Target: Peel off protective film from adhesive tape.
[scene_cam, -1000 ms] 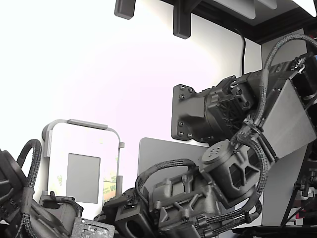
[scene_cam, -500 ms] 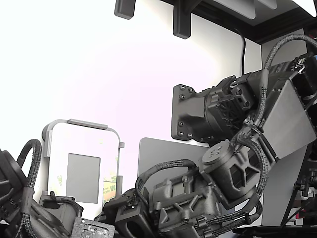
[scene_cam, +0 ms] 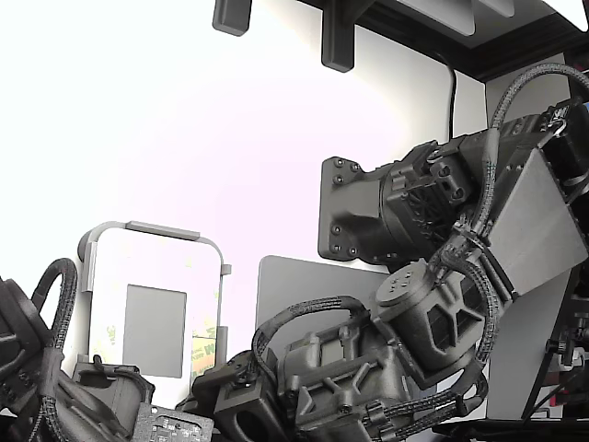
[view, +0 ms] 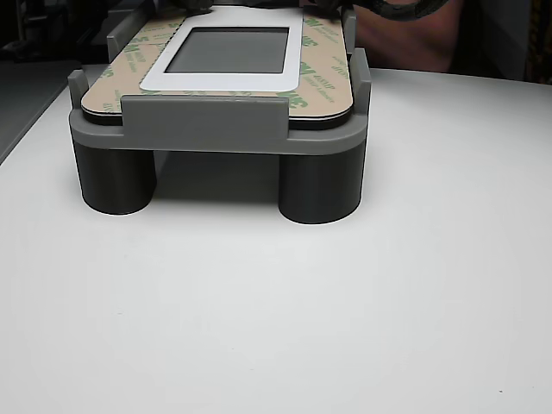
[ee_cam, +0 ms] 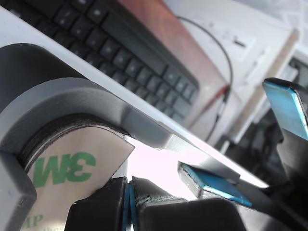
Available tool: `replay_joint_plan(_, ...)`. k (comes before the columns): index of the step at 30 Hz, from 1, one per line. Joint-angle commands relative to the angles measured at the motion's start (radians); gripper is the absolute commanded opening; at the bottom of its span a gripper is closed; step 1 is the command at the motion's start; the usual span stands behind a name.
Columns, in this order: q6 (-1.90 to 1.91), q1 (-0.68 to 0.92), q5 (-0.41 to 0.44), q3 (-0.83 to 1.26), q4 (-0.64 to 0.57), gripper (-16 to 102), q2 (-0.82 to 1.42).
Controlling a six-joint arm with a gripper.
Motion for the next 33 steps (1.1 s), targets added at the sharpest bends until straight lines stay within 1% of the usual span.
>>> replay_joint_plan(1,0.0,-0.005,0.0,-0.014,-0.012,-10,0.025)
replay_joint_plan(8,-0.009,-0.011,-0.005,-0.014,0.003,-10,0.035)
replay_joint_plan(33,-0.049,-0.049,-0.034,0.006,-0.012,-10,0.048)
